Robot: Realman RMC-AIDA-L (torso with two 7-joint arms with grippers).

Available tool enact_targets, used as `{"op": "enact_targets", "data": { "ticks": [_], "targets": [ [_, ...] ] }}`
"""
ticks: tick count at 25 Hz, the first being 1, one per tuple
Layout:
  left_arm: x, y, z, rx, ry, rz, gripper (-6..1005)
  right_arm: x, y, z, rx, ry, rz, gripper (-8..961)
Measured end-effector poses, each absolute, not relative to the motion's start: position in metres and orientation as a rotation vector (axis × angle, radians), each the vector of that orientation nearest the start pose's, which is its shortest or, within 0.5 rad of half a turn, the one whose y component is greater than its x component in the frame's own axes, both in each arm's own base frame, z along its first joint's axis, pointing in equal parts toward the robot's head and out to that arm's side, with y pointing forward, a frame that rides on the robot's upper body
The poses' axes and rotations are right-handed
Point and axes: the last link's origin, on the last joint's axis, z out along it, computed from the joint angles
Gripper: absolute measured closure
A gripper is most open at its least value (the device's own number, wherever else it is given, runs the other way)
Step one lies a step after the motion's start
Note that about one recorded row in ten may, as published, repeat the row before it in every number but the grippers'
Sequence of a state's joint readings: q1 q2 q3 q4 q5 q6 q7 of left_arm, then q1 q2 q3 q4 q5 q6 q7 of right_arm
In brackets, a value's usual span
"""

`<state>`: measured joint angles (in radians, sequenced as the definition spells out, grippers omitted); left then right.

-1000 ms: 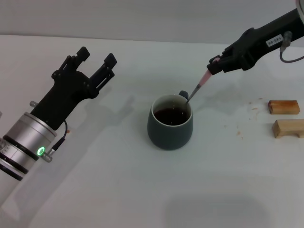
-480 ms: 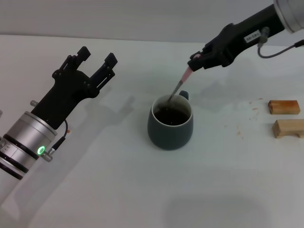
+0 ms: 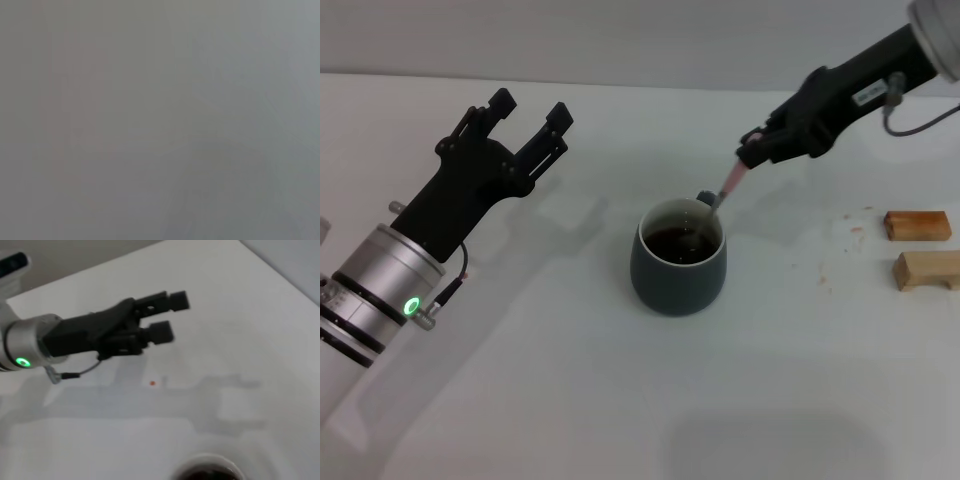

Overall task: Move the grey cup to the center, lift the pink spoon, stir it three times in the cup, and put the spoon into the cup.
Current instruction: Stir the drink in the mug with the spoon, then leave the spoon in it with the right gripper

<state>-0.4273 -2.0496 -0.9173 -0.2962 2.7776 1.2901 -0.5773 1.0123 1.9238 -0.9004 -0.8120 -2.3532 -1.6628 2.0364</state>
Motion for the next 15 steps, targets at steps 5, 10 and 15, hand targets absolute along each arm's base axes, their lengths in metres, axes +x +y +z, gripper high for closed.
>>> {"op": "enact_targets", "data": {
  "ticks": [5,10,15],
  "targets": [
    [-0.256,0.325,-0.042,-1.939,-0.6,-1.181,170,0.128,0.427,0.054,-2.936,0.64,-0.033,787],
    [-0.255,0.326,-0.044,-1.95,-0.604,-1.173,170,0.117,0.43,0.047,-2.94,0.586,-0.033,784],
    [-0.254,0.326,-0.045,-1.952,-0.606,-1.176,170,0.103,0.431,0.033,-2.968,0.508,-0.053,782]
  ]
}}
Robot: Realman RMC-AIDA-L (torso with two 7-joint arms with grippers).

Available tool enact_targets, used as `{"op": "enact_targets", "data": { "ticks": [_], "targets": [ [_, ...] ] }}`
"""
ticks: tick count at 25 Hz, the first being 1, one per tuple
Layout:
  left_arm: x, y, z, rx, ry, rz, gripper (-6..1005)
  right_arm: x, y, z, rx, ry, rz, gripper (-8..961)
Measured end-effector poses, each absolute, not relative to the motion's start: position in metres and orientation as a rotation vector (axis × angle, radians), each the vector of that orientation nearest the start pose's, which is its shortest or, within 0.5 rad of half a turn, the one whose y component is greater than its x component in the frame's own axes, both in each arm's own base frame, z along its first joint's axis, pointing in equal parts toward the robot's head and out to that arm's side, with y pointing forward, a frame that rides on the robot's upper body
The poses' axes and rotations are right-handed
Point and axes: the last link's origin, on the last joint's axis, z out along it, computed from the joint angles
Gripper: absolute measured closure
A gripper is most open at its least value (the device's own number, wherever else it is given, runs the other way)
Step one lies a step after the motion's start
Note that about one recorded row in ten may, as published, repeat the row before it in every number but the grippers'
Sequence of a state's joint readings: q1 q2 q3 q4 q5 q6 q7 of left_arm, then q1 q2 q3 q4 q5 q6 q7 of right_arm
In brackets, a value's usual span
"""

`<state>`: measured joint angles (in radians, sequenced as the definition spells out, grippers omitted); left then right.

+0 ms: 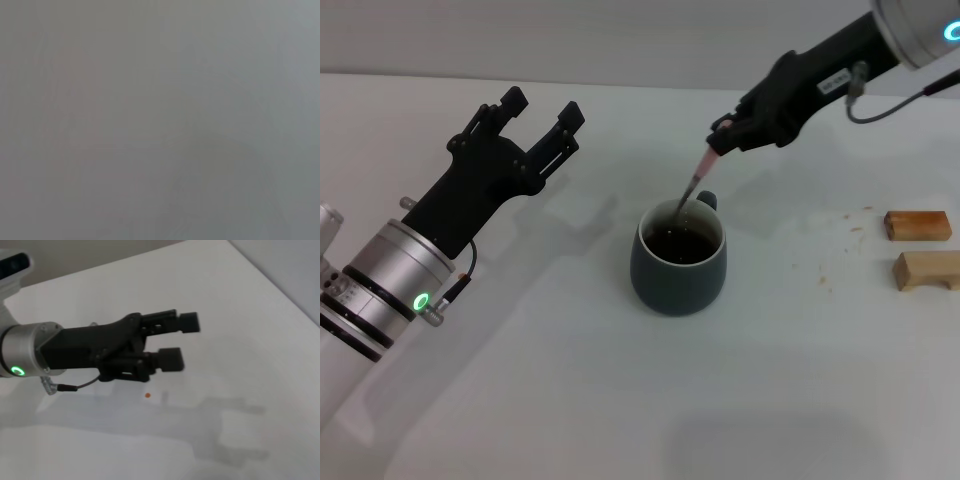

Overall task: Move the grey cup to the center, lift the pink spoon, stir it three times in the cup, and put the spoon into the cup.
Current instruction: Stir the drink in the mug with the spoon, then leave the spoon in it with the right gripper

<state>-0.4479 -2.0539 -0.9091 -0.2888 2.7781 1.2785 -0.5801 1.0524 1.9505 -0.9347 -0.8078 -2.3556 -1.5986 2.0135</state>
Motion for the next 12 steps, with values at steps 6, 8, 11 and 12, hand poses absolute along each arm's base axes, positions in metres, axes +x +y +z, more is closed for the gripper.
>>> {"op": "enact_targets", "data": {
  "ticks": [6,8,11,12],
  "targets": [
    [-0.253,0.328,-0.045,-1.954,-0.617,-1.181,170,0.091,0.428,0.022,-3.006,0.455,-0.078,779],
    [-0.253,0.329,-0.045,-1.955,-0.619,-1.183,170,0.09,0.425,0.018,-3.023,0.448,-0.102,778],
    [-0.252,0.33,-0.045,-1.958,-0.62,-1.182,170,0.092,0.42,0.016,-3.046,0.453,-0.133,777],
    [-0.252,0.33,-0.045,-1.958,-0.62,-1.181,170,0.094,0.419,0.016,-3.051,0.46,-0.141,776]
  ]
}}
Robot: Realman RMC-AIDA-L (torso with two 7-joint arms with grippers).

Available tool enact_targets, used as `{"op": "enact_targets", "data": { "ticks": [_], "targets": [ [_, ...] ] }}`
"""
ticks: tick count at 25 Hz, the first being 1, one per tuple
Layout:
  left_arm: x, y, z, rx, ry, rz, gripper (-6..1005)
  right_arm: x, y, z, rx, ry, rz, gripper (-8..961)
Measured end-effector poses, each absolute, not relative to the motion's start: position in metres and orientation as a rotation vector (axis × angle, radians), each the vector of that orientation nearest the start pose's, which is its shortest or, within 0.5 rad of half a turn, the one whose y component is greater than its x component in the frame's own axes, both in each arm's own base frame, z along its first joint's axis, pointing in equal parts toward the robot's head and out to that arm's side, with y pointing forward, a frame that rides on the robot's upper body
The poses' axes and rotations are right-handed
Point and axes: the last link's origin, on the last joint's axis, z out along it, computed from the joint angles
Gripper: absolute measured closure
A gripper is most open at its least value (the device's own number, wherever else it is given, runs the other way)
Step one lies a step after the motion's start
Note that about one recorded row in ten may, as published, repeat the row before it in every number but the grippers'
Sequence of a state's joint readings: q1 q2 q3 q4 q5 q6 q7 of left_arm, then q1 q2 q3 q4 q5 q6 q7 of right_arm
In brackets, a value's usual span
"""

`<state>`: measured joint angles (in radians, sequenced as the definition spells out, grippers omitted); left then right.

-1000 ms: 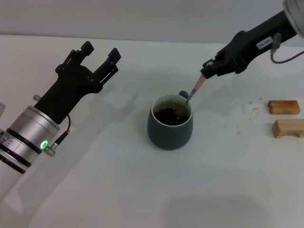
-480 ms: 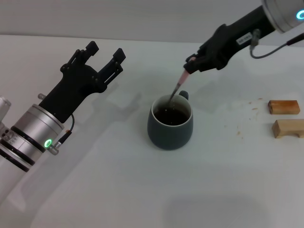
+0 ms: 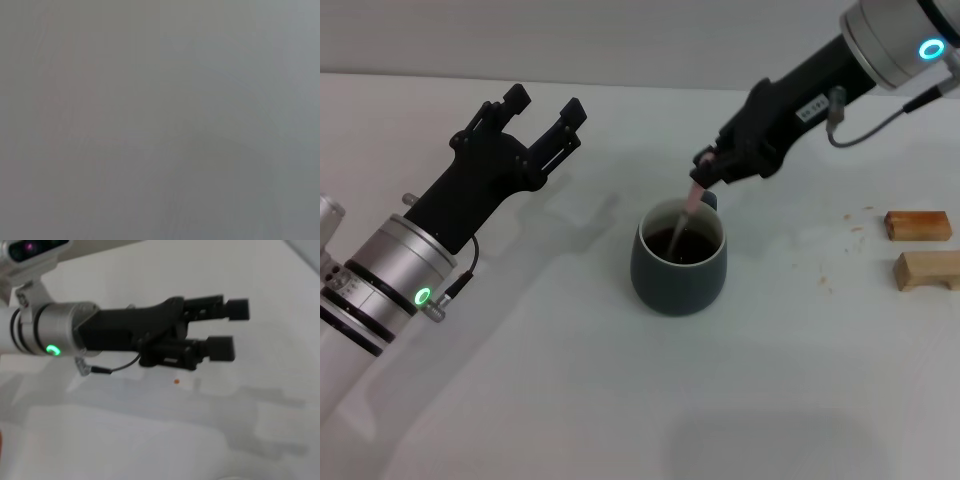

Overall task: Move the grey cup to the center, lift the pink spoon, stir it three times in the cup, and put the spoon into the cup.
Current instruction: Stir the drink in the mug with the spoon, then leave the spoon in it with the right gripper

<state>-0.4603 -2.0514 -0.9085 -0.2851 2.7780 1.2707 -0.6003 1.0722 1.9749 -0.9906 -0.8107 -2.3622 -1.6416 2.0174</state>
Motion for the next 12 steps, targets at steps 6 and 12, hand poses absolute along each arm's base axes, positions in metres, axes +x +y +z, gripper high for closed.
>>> {"op": "enact_targets", "data": {
  "ticks": [6,12],
  "targets": [
    [-0.249,0.333,-0.046,-1.966,-0.617,-1.181,170,0.112,0.42,0.022,-3.013,0.504,-0.2,773],
    [-0.245,0.336,-0.048,-1.976,-0.615,-1.18,170,0.12,0.431,0.028,-2.922,0.519,-0.183,770]
  ]
}}
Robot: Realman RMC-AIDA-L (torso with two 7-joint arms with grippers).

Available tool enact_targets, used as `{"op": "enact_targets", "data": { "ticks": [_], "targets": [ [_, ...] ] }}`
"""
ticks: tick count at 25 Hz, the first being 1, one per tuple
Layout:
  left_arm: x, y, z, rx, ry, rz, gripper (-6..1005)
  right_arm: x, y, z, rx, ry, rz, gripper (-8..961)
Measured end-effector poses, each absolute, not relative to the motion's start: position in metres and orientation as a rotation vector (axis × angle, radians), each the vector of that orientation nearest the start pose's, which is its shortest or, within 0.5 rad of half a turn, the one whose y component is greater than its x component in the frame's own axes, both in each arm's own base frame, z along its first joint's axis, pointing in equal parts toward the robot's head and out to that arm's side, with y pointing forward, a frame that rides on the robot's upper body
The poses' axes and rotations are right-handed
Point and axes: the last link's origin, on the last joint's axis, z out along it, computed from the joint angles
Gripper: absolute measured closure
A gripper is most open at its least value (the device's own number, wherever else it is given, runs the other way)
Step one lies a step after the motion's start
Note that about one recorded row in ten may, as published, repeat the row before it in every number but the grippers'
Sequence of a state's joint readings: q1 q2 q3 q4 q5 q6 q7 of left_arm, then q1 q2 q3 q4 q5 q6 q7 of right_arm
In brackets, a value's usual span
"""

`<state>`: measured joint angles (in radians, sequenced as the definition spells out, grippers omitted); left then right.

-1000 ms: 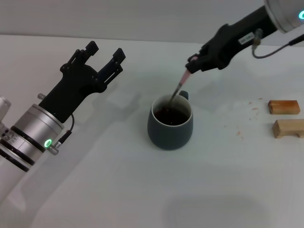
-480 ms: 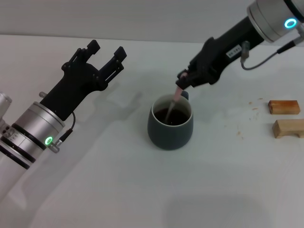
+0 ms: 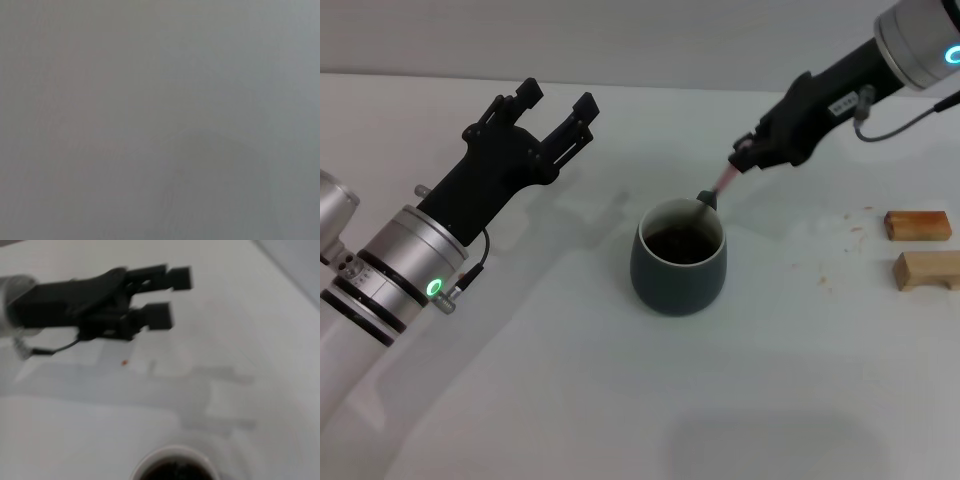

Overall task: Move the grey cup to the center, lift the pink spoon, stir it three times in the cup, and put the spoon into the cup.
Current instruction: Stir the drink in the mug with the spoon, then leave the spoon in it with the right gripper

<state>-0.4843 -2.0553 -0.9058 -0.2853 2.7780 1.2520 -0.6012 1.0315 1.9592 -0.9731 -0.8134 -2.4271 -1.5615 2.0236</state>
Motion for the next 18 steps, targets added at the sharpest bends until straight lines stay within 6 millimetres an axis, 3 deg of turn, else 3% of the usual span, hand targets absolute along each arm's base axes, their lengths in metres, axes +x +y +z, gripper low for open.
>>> {"op": "enact_targets", "data": {
  "ticks": [8,18],
  "targets": [
    [-0.245,0.335,-0.049,-1.977,-0.62,-1.18,170,0.103,0.436,0.011,-2.912,0.441,-0.115,766],
    [-0.248,0.333,-0.05,-1.974,-0.628,-1.173,169,0.081,0.428,-0.014,-3.008,0.363,-0.115,761]
  ]
}}
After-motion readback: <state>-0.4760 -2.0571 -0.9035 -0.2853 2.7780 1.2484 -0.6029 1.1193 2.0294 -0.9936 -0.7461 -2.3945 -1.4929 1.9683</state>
